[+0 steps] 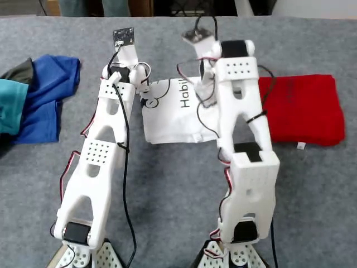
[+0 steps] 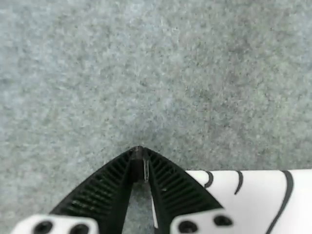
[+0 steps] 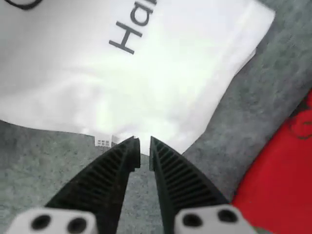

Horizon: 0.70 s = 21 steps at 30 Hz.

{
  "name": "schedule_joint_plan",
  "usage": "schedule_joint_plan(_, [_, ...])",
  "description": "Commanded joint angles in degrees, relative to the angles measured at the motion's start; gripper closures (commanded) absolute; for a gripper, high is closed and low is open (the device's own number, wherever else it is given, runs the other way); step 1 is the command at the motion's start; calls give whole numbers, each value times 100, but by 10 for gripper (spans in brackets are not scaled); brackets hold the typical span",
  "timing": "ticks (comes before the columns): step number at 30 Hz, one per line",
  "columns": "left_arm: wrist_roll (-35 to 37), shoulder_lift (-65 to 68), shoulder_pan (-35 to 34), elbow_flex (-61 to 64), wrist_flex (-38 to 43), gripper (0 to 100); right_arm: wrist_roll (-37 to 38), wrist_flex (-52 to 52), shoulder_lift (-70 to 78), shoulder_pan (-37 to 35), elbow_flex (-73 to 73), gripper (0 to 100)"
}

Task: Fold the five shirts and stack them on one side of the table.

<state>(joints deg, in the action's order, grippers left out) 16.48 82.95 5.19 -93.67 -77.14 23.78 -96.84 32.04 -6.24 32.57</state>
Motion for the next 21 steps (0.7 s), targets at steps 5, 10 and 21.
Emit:
schedule_joint_plan(5, [0,-44,-338,-163,88,971,0,1881,-338,624,-2387,946])
schedule_joint_plan(10, [9,-18,-347,-163,264,971,246,2198,-207,1160,-2677,946])
schedule_joint_plan(21, [18,-9,-365,-163,246,971,554,1275,-1490,888,-2079,943])
